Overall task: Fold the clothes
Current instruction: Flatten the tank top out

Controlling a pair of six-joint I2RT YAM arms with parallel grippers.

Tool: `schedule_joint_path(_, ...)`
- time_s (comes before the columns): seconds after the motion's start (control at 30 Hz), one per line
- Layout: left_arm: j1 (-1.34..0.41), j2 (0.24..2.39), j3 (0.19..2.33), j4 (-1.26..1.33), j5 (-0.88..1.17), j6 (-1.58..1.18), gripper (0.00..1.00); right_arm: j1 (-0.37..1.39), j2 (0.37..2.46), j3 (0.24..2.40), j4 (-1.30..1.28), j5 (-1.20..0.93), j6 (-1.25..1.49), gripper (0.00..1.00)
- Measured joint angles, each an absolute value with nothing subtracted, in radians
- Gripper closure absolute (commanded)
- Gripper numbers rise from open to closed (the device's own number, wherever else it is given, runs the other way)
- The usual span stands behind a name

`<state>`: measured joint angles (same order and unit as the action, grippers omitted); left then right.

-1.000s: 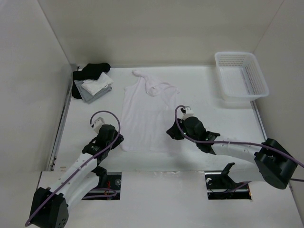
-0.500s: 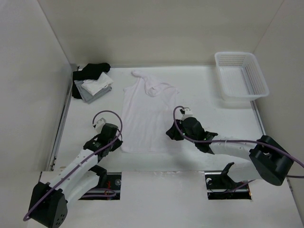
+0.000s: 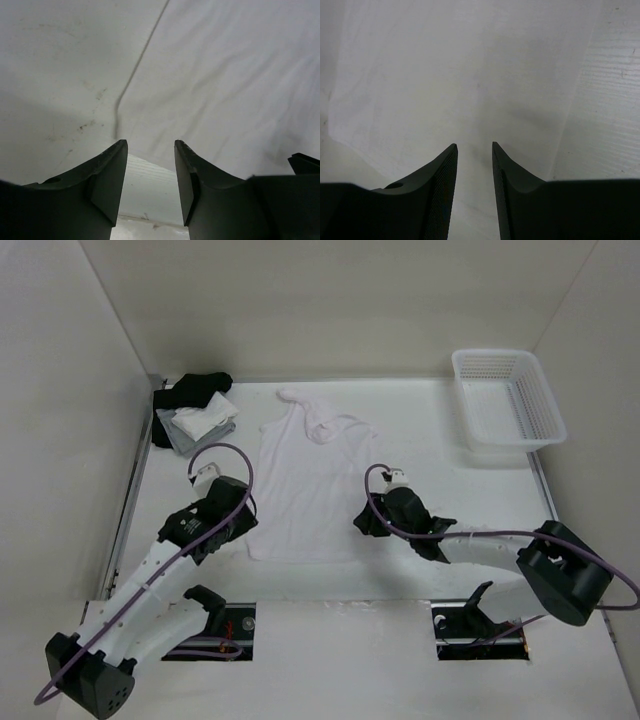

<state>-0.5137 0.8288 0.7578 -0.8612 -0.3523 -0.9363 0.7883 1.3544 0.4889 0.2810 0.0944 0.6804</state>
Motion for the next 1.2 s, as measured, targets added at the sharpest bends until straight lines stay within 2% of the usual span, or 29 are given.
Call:
schedule_joint_path(0.23, -0.515, 0.768, 0.614, -0.871, -0.389, -1.000, 0.79, 0.788, 1.366, 0.489, 0.271, 0.097, 0.681, 0.77)
schedule_joint_path(0.3, -0.532, 0.756, 0.554, -0.867, -0.392, -1.040, 0.77, 0.790, 1.367, 0.489, 0.271, 0.097, 0.682, 0.77)
schedule_joint_path(0.43, -0.587, 0.750, 0.453, -0.829, -0.384, -1.109, 0.64, 0.806, 1.377, 0.489, 0.271, 0.098, 0.682, 0.77)
schedule_joint_path(0.53, -0.620, 0.758, 0.416, -0.756, -0.384, -1.138, 0.63, 0.808, 1.388, 0.490, 0.271, 0.098, 0.682, 0.77)
schedule_joint_path(0.57, -0.625, 0.764, 0.405, -0.725, -0.384, -1.144, 0.65, 0.809, 1.389, 0.490, 0.271, 0.098, 0.682, 0.77)
schedule_joint_path(0.73, -0.619, 0.800, 0.366, -0.622, -0.381, -1.150, 0.90, 0.813, 1.394, 0.491, 0.271, 0.098, 0.682, 0.76)
schedule_joint_path(0.87, -0.586, 0.826, 0.367, -0.609, -0.382, -1.126, 1.00, 0.813, 1.417, 0.496, 0.271, 0.098, 0.684, 0.71)
schedule_joint_path(1.0, -0.573, 0.841, 0.450, -0.697, -0.381, -1.068, 0.97, 0.811, 1.432, 0.498, 0.271, 0.098, 0.690, 0.70)
schedule_joint_path(1.07, -0.585, 0.875, 0.575, -0.794, -0.383, -1.026, 0.88, 0.803, 1.436, 0.498, 0.270, 0.097, 0.696, 0.70)
schedule_joint_path(1.13, -0.607, 0.911, 0.717, -0.875, -0.395, -0.987, 0.73, 0.789, 1.438, 0.498, 0.270, 0.097, 0.701, 0.68)
schedule_joint_path(1.2, -0.648, 0.939, 0.837, -0.929, -0.416, -0.963, 0.65, 0.778, 1.442, 0.498, 0.269, 0.098, 0.706, 0.65)
